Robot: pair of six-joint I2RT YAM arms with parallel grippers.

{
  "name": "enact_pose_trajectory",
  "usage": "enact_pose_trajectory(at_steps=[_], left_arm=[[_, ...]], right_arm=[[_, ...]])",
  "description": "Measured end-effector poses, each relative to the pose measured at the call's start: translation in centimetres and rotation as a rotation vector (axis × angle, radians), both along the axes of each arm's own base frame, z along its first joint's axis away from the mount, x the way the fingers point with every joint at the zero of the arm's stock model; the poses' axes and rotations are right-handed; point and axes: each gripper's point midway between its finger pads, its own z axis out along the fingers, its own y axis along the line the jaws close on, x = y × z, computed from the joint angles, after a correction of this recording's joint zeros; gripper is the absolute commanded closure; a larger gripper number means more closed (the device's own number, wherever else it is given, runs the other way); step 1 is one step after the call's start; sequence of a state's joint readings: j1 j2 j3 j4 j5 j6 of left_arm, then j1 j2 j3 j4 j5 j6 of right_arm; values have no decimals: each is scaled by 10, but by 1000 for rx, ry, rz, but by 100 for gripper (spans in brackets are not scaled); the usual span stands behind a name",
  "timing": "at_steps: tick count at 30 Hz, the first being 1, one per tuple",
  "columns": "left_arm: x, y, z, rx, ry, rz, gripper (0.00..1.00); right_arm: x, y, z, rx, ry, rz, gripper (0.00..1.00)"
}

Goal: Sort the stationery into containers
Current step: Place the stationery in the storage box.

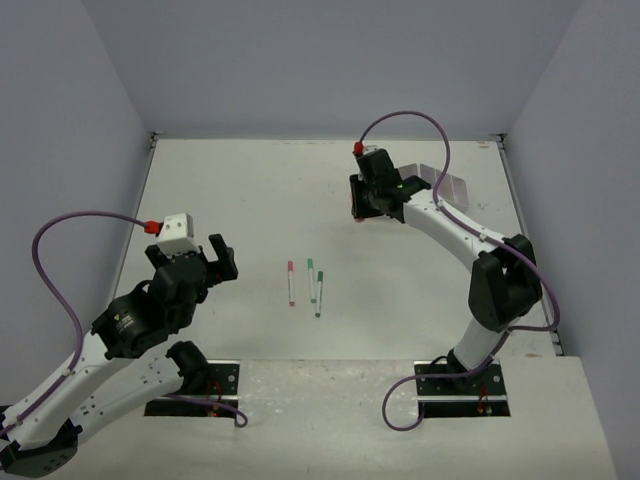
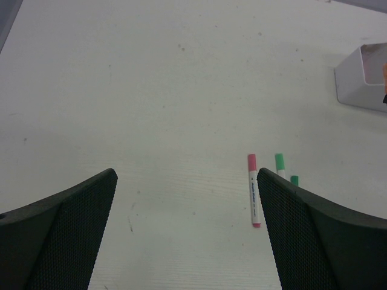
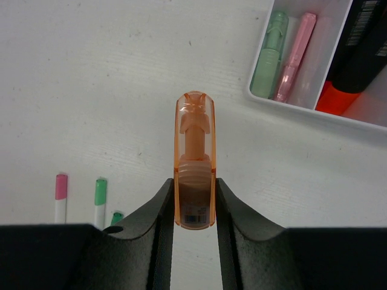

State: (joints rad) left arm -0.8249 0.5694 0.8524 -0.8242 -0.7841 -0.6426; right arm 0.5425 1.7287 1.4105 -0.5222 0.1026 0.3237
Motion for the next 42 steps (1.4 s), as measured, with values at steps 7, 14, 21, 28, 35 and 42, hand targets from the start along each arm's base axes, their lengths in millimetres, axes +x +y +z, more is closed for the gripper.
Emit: enact_pose_trajectory(at_steps=[7, 14, 21, 28, 35, 42], left_arm=[[0, 0, 0, 0, 1, -1, 0], [0, -1, -1, 2, 3, -2, 0], [-2, 1, 3, -17, -13, -3, 0], [-2, 0, 3, -20, -10, -10, 0], [-2, 0, 3, -20, -10, -12, 0], [-2, 0, 3, -20, -9, -12, 0]], right_arm=[[1, 5, 6, 15, -7, 12, 100], [49, 11, 38, -25, -93, -43, 100], [75, -10, 11, -116, -58, -122, 100], [87, -41, -19, -192, -2, -196, 100], [92, -50, -27, -221, 8, -225, 89], [93, -50, -22, -218, 2, -228, 63]])
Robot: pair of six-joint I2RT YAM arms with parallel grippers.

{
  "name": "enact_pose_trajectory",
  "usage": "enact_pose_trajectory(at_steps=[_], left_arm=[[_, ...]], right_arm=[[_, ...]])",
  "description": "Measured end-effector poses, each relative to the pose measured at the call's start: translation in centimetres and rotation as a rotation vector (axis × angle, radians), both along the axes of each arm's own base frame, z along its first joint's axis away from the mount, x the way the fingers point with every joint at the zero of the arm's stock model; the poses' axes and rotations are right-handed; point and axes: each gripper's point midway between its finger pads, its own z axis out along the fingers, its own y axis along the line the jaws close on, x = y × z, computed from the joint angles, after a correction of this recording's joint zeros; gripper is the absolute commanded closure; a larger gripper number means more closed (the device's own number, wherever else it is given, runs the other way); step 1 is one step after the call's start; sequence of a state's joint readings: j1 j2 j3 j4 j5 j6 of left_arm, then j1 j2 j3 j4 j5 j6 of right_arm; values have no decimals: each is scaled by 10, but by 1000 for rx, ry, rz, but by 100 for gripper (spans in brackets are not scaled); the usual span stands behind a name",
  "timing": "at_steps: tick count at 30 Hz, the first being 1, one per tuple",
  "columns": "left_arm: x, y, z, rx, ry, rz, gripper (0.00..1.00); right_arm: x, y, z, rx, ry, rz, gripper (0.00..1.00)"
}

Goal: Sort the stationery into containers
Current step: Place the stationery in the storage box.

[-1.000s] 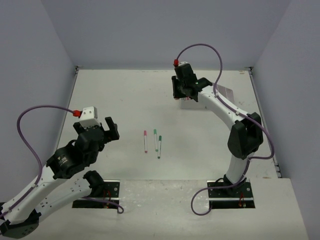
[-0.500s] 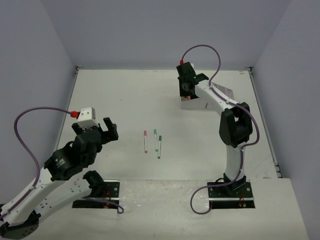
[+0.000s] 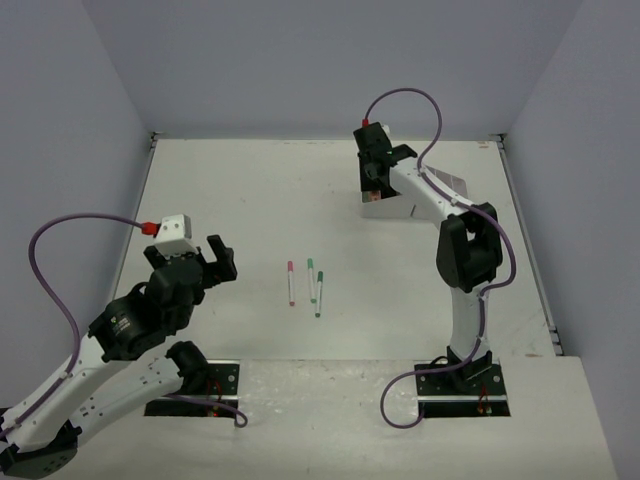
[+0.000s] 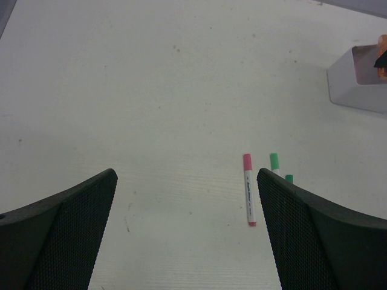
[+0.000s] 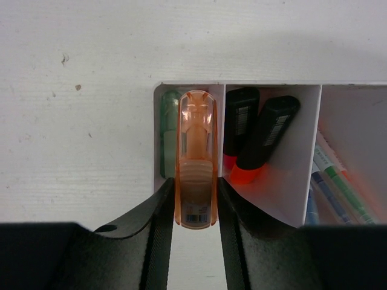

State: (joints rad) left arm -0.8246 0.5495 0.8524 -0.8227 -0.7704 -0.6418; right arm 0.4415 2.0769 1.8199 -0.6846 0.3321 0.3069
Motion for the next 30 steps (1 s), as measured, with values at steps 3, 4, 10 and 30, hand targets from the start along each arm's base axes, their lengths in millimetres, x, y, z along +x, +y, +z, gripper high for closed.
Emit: enact_pose_trajectory(at_steps=[3, 4, 10, 30], left_arm=[[0, 0, 0, 1, 1, -1, 0], [0, 0, 0, 1, 2, -1, 0], [1, -1, 1, 1, -4, -3, 0], [27, -49, -51, 32, 218, 12, 1]], right_arm=[[2, 0, 4, 4, -8, -2, 62], [3, 0, 6, 6, -11, -3, 59], [3, 1, 7, 8, -14, -2, 58], [-222, 83, 1, 235, 48, 245, 56]])
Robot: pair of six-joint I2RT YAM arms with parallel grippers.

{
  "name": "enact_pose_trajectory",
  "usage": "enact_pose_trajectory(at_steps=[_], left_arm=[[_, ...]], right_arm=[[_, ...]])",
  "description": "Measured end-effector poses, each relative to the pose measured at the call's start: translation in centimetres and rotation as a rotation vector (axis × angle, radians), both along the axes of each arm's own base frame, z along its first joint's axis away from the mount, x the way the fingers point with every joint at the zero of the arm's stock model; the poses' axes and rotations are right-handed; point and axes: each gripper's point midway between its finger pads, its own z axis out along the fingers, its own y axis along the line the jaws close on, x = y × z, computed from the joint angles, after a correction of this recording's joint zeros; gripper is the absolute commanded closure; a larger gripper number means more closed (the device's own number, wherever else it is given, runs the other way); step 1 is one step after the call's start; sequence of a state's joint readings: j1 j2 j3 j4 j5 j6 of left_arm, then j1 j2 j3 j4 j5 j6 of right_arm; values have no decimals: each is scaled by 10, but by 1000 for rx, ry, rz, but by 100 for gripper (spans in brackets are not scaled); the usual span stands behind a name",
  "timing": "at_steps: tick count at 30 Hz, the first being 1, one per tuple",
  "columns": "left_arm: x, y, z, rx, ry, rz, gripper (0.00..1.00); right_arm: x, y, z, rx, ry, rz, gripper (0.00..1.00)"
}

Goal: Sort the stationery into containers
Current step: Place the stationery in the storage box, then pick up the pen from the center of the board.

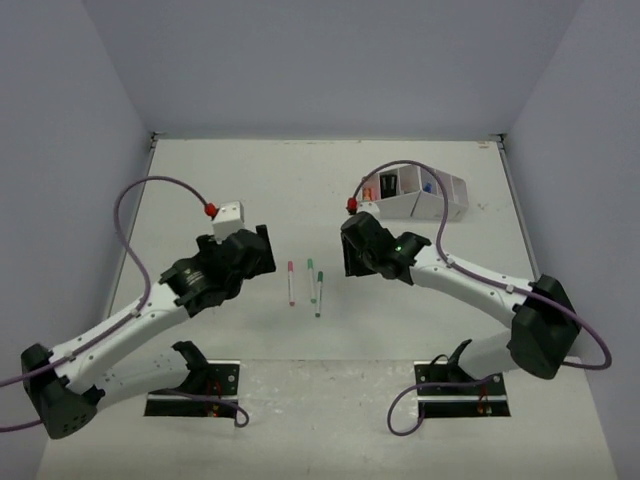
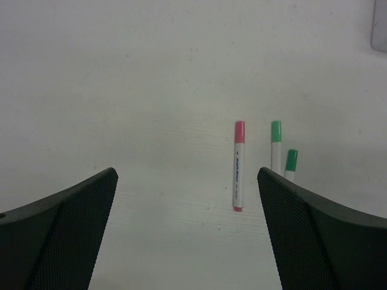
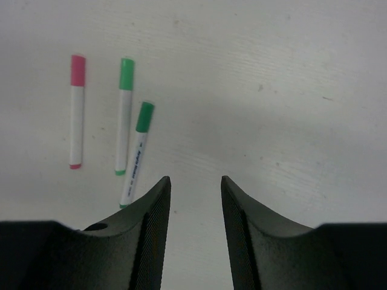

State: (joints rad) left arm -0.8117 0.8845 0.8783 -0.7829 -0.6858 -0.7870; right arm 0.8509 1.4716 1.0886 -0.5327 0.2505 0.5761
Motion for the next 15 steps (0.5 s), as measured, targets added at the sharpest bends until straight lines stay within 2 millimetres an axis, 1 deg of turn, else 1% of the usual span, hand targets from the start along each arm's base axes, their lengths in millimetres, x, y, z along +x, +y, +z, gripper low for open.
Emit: enact_pose_trajectory(at_steps=[1, 3, 5, 6, 8, 10, 11, 12, 13, 15], left_arm=[[4, -9, -13, 5, 38, -1, 1], [11, -28, -41, 24, 120, -4, 6], [16, -49, -77, 78, 208, -19, 13], [15, -57, -93, 102, 246, -29, 18], [10, -71, -116, 145, 307, -50, 25], [11, -85, -125, 158, 332, -62, 37], [14, -92, -128, 156, 334, -60, 45], [17, -97, -131, 152, 334, -56, 50], [19, -100, -134, 150, 336, -51, 50], [20, -102, -141, 152, 341, -43, 50]], right_arm=[[-6, -11, -4, -2, 6, -20, 53], [-12, -29, 1, 5, -19, -58, 47], [-13, -44, 23, 44, -92, -101, 38], [-13, -50, 34, 70, -130, -121, 36], [-13, -61, 57, 129, -210, -161, 36], [-16, -76, 75, 187, -270, -197, 36], [-18, -82, 79, 203, -287, -210, 36], [-20, -91, 84, 224, -311, -229, 36], [-23, -99, 87, 242, -331, -244, 37], [-28, -106, 90, 263, -349, -253, 39]])
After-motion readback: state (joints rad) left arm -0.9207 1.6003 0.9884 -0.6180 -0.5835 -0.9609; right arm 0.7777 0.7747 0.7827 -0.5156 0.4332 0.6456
